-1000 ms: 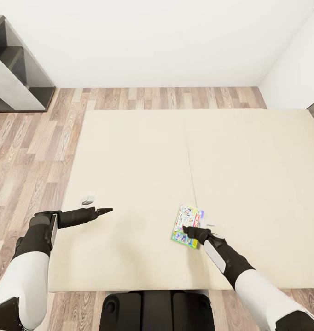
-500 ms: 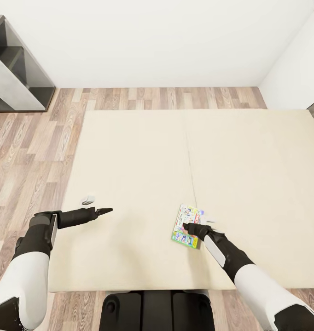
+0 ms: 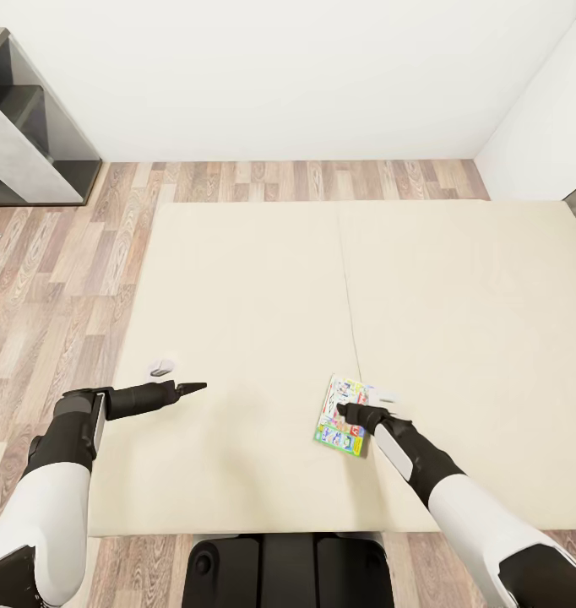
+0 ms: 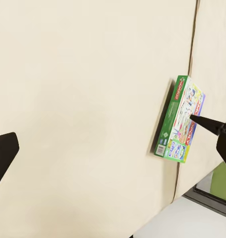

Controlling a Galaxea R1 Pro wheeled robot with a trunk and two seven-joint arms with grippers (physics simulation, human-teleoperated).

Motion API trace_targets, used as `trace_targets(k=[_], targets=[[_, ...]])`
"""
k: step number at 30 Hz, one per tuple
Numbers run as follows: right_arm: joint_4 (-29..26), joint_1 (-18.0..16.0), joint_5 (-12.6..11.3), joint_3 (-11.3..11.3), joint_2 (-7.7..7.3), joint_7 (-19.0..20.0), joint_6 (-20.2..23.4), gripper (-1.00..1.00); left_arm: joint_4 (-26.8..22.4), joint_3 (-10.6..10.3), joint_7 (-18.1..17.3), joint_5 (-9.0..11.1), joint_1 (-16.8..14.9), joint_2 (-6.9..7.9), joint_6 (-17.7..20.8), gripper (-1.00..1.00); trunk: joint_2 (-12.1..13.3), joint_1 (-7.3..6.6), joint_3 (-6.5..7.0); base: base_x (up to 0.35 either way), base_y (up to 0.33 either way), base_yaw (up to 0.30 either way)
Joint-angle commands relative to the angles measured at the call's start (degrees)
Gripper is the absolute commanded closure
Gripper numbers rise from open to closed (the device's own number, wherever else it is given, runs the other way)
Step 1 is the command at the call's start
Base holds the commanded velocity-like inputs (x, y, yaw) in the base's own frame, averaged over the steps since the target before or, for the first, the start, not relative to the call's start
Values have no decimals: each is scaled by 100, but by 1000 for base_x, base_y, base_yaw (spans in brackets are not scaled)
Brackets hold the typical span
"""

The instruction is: Put all the toys in the child's room - the three board games (two on the bed and one on the table), the two jigsaw puzzles on the table, and the tennis ball on the table - inside the toy box on the table in the child's room.

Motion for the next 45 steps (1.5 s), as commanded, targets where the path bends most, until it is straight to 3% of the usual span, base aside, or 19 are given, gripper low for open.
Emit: trace_targets(k=[1,29,39,45], targets=[[-12,-7,-55,45,-10,-52,19,-100,-6,23,-60,-59,-6,-5,44,-100,-9,3,-7,0,0,0],[311,-214,-32,50,24,-61,-62,-100,-6,28,-87,-50,-7,4,44,-100,-9,3,-7,0,0,0],[658,-373,286,32,73,-76,-215,-100,-6,25,-76,-50,-6,4,44,-100,-9,3,-7,0,0,0],[742,-400,340,25,84,-78,-312,-100,-5,23,-75,-50,-7,4,44,-100,-9,3,-7,0,0,0]])
